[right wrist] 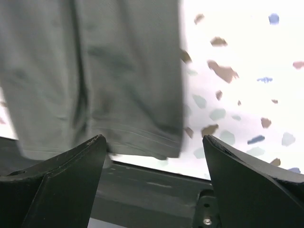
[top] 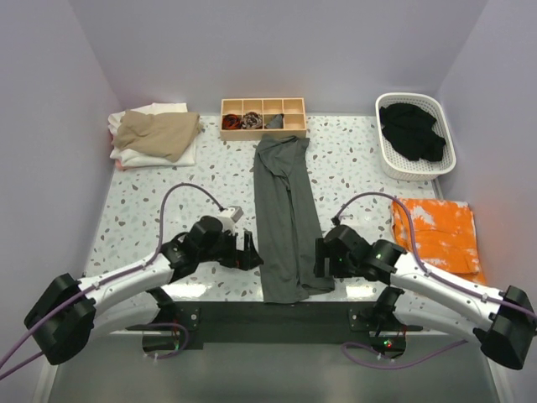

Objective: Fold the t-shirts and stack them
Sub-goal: Grab the bottom of the folded rectangular tshirt with both arms

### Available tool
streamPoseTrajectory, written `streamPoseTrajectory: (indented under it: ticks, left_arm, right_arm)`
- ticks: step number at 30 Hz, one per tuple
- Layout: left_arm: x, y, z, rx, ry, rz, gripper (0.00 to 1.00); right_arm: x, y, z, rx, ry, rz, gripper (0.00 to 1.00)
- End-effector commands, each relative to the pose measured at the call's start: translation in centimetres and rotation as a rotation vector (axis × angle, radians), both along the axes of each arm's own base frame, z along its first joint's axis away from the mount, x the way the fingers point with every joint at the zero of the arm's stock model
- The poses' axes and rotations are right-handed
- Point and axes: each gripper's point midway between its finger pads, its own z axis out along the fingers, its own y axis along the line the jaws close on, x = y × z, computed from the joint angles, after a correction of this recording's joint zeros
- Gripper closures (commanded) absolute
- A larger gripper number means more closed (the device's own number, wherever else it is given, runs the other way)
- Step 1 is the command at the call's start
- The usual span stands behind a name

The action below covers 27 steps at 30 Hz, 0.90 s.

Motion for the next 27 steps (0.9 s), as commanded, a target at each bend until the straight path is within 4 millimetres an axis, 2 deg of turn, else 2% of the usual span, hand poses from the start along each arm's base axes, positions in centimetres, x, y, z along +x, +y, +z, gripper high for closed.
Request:
streamPoseTrajectory:
  ticks: [1, 2, 6, 9, 11, 15, 17, 24, 25, 27]
  left_arm:
    - [-4.3, -0.5, -1.3, -0.015, 0.118, -0.036, 0.0]
    - [-5.3, -0.5, -1.9, -0.023, 0.153, -0.035, 0.0]
    - [-8.4, -2.1, -2.1, -0.083, 0.193, -0.113, 0.0]
    - [-9.3, -2.6, -2.5, -0.076, 0.202, -0.123, 0.0]
    - [-9.3, -3.2, -2.4, -0.084, 0.19, -0.128, 0.0]
    - [-9.9, -4.2, -2.6, -0.081, 0.186, -0.162, 0.0]
    - [-9.9, -4.5, -2.9, -0.074, 0.178, -0.163, 0.0]
    - [-10.0, -4.5, -3.2, -0.077, 0.175, -0.14, 0.01]
    - [-10.1, -4.4, -3.3, -0.08, 0.185, -0.134, 0.08]
    - [-10.5, -4.3, -3.6, -0.076, 0.199, -0.135, 0.14]
  right_arm:
    - [-1.8, -1.6, -1.9, 0.004, 0.066, -0.07, 0.13]
    - [-2.0, -1.8, -2.0, 0.012, 0.07, -0.08, 0.13]
    - [-3.0, -3.0, -2.7, 0.009, 0.085, -0.092, 0.13]
    - [-3.6, -3.0, -3.2, 0.039, 0.095, -0.084, 0.13]
    - [-3.7, -2.3, -3.2, 0.085, 0.096, -0.074, 0.14]
    - [-4.3, -2.0, -4.8, 0.113, 0.121, -0.065, 0.18]
    - [-4.0, -0.9, -4.9, 0.16, 0.113, -0.048, 0.2]
    - [-4.0, -0.3, -6.3, 0.19, 0.129, -0.054, 0.24]
    - [-4.0, -0.3, -6.3, 0.19, 0.129, -0.051, 0.24]
    - [-4.0, -0.3, -6.2, 0.185, 0.129, -0.052, 0.24]
